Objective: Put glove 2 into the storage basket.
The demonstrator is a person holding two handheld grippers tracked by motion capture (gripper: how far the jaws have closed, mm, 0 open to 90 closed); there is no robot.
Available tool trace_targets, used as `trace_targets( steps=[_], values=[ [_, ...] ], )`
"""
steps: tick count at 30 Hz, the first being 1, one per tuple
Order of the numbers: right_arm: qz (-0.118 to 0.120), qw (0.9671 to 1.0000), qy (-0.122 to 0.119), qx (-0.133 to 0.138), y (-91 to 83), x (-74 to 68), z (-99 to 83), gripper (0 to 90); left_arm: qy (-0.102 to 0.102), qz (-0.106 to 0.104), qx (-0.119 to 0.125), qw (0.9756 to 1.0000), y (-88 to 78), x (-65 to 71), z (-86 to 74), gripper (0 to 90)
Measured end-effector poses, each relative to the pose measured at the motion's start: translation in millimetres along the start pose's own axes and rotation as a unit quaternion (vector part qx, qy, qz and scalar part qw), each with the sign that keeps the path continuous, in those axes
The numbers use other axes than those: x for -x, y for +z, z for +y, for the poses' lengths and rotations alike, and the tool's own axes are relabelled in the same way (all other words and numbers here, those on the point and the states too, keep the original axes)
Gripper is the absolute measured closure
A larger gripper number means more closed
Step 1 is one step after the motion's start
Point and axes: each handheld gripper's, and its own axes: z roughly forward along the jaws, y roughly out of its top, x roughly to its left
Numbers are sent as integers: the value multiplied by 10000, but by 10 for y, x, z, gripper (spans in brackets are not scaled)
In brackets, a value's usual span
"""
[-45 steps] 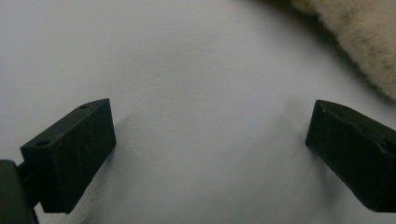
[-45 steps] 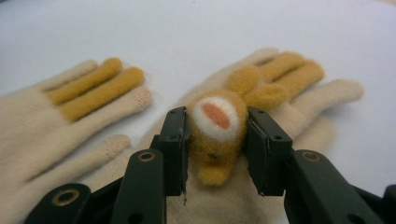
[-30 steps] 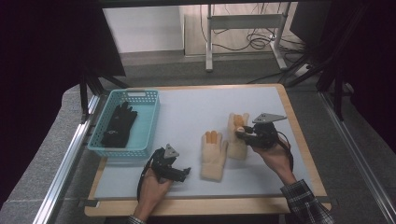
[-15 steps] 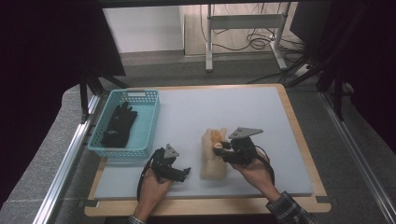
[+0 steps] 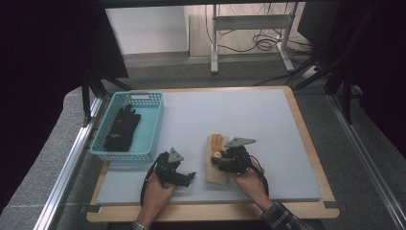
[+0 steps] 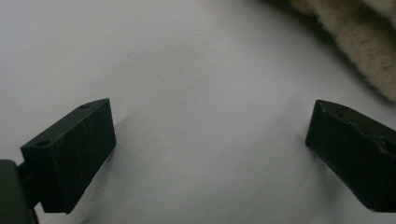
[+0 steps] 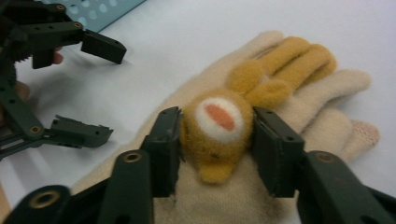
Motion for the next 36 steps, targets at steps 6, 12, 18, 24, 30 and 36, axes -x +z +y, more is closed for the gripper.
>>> trace_targets(
  steps=[6, 12, 18, 24, 30, 36],
  values=[
    [-28, 9998, -43, 206, -182, 117, 62, 440, -11, 3, 11, 10000, 2, 1, 0, 20],
    [-248, 9994, -64, 236, -363, 363, 31, 624, 10, 2, 0, 10000, 0, -2, 1, 20],
    [-125, 9997, -187, 11, -386, 466, -170, 760, -1, -2, -4, 10000, 0, -1, 0, 19],
    [169, 9995, -265, -100, -380, 440, -372, 860, -12, -6, -3, 10000, 0, -3, 0, 19],
    [362, 9980, -472, -208, -354, 344, -485, 882, 44, 124, 97, 9999, -24, 24, -10, 47],
    [550, 9959, -630, -359, -268, 245, -528, 881, -95, 58, -23, 9999, -71, 10, -58, 39]
  ],
)
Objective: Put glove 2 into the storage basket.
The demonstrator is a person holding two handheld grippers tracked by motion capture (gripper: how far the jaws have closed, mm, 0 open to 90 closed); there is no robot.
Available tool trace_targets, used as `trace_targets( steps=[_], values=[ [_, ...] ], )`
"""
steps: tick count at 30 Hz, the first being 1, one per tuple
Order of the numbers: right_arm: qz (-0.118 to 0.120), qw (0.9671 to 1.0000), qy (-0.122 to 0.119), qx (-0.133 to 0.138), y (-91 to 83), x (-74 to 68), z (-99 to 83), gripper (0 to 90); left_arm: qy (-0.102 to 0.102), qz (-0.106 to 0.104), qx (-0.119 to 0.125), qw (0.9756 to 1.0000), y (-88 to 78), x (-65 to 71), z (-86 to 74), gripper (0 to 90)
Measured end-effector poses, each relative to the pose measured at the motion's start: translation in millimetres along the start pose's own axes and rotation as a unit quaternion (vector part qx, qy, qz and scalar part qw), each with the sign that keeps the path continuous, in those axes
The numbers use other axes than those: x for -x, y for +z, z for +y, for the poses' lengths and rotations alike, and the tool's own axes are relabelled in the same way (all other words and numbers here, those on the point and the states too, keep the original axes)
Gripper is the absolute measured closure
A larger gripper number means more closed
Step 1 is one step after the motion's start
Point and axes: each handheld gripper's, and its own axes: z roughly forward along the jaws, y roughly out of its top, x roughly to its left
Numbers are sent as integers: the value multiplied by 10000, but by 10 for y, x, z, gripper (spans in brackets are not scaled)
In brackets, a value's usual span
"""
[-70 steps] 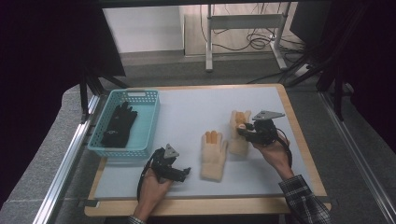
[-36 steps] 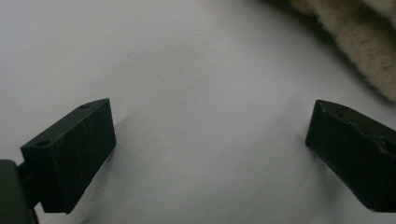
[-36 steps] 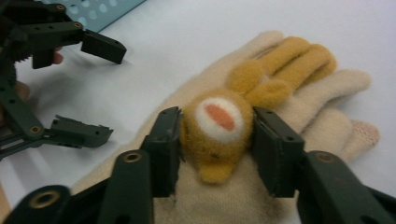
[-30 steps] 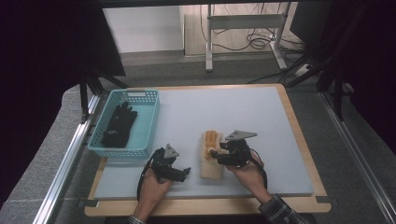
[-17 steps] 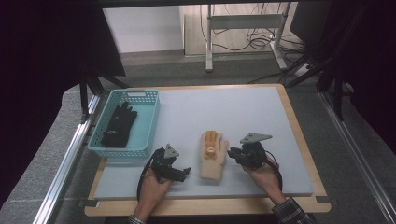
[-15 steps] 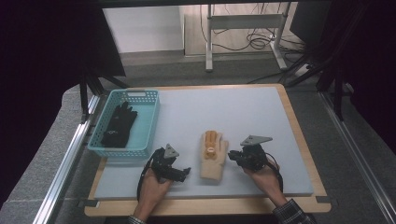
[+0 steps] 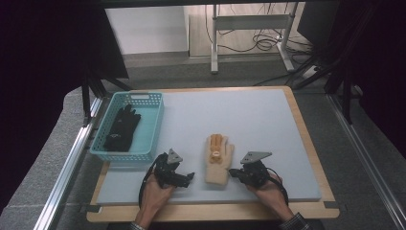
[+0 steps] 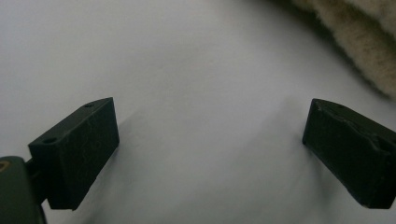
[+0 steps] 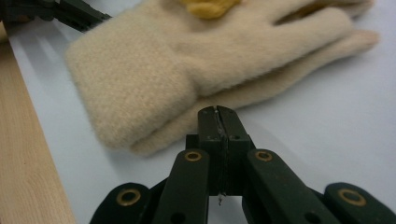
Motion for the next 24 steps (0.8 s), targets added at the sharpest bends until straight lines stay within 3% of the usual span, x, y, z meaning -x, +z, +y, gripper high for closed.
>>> trace_targets(
  steps=[15, 24],
  values=[
    [201, 9996, -198, 30, 308, -205, 204, 855, -233, 132, -13, 9996, -137, -130, -169, 12],
    [167, 9995, -266, 42, 519, -294, 351, 833, -222, 123, -25, 9997, -137, -136, -173, 15]
  ],
)
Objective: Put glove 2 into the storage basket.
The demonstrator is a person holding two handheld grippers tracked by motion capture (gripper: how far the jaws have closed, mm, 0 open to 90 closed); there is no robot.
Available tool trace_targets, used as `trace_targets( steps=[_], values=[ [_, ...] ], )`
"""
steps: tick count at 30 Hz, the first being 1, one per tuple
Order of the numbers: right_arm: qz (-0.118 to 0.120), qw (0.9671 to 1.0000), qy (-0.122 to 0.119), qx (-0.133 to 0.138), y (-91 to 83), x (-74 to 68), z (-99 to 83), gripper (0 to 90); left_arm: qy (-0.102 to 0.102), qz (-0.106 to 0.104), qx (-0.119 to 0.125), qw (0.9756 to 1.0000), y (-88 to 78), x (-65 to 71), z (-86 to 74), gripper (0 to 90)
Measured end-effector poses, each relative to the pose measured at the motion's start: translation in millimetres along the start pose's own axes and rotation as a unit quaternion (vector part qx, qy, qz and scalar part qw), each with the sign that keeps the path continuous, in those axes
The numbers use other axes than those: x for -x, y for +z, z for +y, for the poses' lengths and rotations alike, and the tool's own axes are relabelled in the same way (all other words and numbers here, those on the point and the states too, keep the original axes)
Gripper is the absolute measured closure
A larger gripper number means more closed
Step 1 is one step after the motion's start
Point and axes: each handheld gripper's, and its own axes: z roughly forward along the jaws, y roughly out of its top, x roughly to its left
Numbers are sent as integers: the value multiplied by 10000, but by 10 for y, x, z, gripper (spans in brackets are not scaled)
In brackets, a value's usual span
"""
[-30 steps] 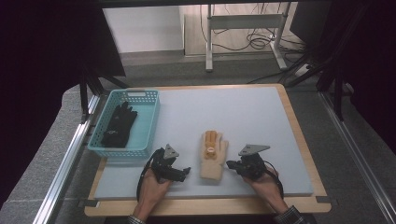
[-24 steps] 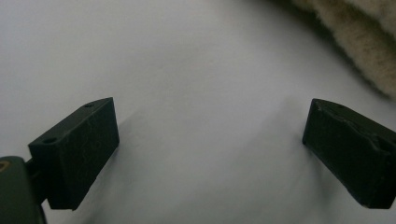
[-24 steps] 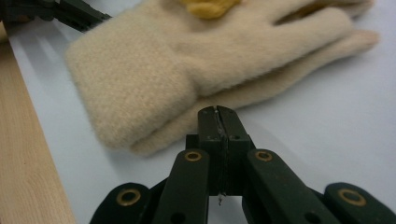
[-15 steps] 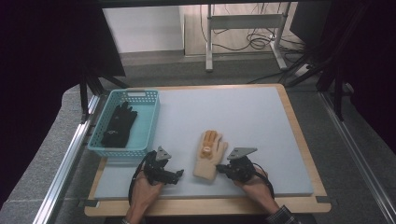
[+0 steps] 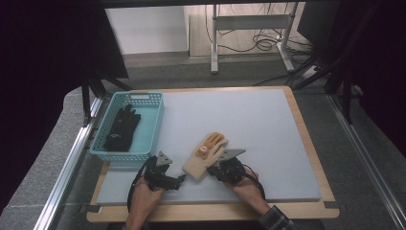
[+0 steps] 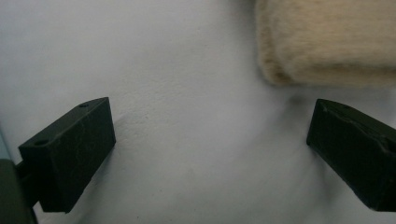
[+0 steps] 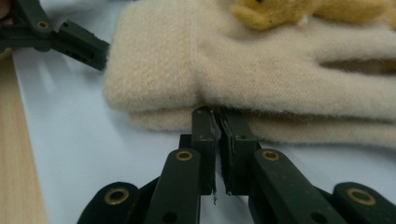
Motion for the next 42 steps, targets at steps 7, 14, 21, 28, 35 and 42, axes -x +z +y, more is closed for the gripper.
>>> trace_targets(
  steps=[7, 14, 21, 28, 35, 42],
  values=[
    [-77, 9999, -82, -33, -61, -22, 0, 796, -1, 7, 9, 10000, 2, 2, -2, 14],
    [-308, 9995, -38, 36, -231, 72, -83, 706, -7, 5, 34, 10000, 3, 1, -6, 14],
    [-605, 9981, 24, 110, -429, 206, -163, 596, -3, 5, 35, 10000, 3, 1, -7, 14],
    [-938, 9951, 265, 141, -643, 407, -281, 436, -1, 5, 29, 10000, 3, 1, -6, 12],
    [-1257, 9907, 500, 169, -838, 631, -440, 300, -27, 4, 41, 10000, 6, 4, -6, 12],
    [-1498, 9859, 732, 125, -956, 797, -604, 238, -32, -1, 38, 10000, 7, 4, -5, 12]
  ],
)
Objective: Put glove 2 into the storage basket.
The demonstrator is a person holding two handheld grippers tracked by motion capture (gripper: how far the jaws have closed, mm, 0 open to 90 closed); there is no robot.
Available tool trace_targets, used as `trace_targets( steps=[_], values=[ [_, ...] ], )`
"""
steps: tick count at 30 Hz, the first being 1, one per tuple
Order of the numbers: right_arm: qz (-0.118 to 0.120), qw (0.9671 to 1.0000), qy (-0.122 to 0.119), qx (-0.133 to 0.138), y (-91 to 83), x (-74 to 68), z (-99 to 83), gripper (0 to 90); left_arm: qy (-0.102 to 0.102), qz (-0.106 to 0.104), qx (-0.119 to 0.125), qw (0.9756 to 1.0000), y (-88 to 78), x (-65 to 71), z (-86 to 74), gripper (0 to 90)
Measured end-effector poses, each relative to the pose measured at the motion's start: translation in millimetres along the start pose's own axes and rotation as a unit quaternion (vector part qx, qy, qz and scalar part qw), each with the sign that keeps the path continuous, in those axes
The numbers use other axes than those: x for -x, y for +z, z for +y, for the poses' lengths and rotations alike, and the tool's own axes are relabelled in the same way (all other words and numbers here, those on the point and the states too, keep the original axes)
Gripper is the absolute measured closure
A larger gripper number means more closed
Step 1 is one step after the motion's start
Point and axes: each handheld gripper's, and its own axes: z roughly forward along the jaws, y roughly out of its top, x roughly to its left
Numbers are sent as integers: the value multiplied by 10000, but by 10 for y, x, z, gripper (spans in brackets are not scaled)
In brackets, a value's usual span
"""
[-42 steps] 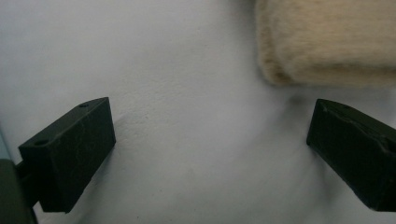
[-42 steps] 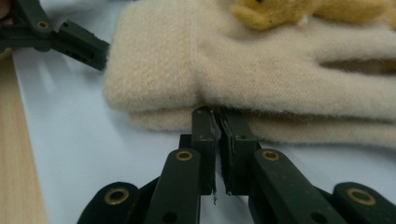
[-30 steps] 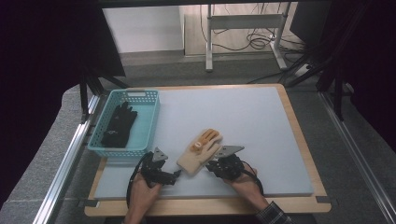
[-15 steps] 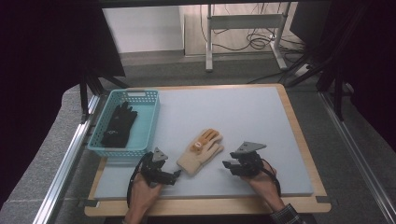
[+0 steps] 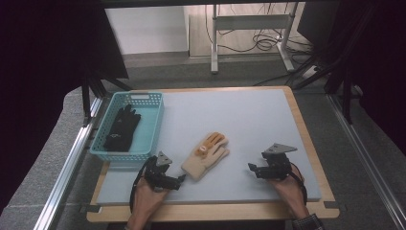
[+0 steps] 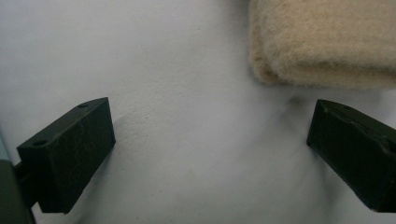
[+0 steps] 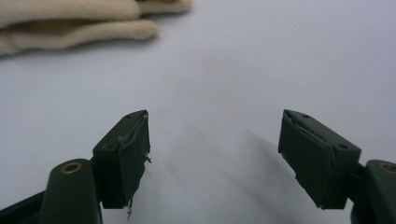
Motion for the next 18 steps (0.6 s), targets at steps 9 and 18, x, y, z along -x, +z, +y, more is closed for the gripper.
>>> trace_targets(
  steps=[9, 18],
  values=[
    [-168, 9998, -26, -61, 4, 106, -96, 221, -8, -6, 2, 10000, 0, -1, 0, 14],
    [-229, 9997, -98, -75, 14, 88, -102, 211, -18, -53, 14, 10000, -11, -12, -4, 21]
  ],
)
